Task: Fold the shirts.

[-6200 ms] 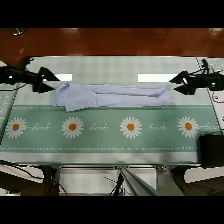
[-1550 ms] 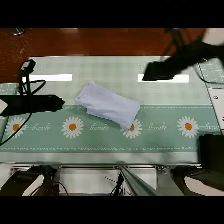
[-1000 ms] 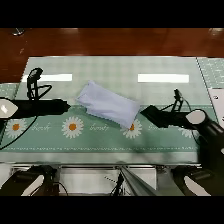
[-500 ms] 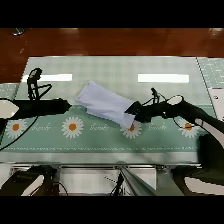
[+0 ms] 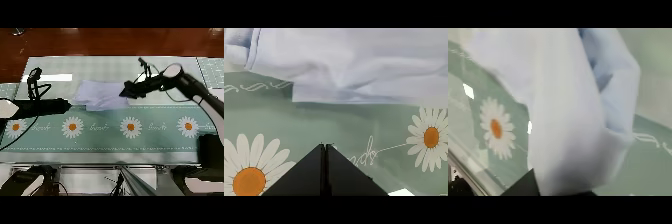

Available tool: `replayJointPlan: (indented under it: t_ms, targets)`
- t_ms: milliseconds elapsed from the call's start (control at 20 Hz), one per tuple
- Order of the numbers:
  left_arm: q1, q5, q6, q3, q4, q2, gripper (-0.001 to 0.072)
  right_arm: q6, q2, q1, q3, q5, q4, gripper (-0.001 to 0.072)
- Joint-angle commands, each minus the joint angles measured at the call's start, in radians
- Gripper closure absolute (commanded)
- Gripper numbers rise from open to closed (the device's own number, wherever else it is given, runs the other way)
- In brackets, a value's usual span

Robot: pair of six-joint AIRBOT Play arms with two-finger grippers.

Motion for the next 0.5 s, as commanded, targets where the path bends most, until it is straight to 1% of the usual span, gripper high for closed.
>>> replayJointPlan:
  t_ms: [0,150,250,400,450]
  targets:
    - [0.0,0.0,0.0,0.0,-0.018,-0.001,0.0688,0.102,-0.003,-0.043,0.303,0.17,-0.128,0.0687]
    - [-0.02,-0.014,0.0,0.0,-0.026,-0.001,0.0688,0.182,-0.002,-0.139,0.532,0.328,-0.217,0.0687]
    - [-0.056,-0.027,0.0,0.0,-0.026,-0.001,0.0688,0.224,0.001,-0.23,0.649,0.42,-0.222,0.0687]
    - [-0.138,-0.022,0.0,0.0,-0.064,0.0,0.0688,0.317,0.043,-0.392,0.71,0.472,-0.222,0.0687]
    - [-0.18,0.009,0.0,0.0,-0.079,0.0,0.0688,0.33,0.064,-0.451,0.71,0.496,-0.225,0.0687]
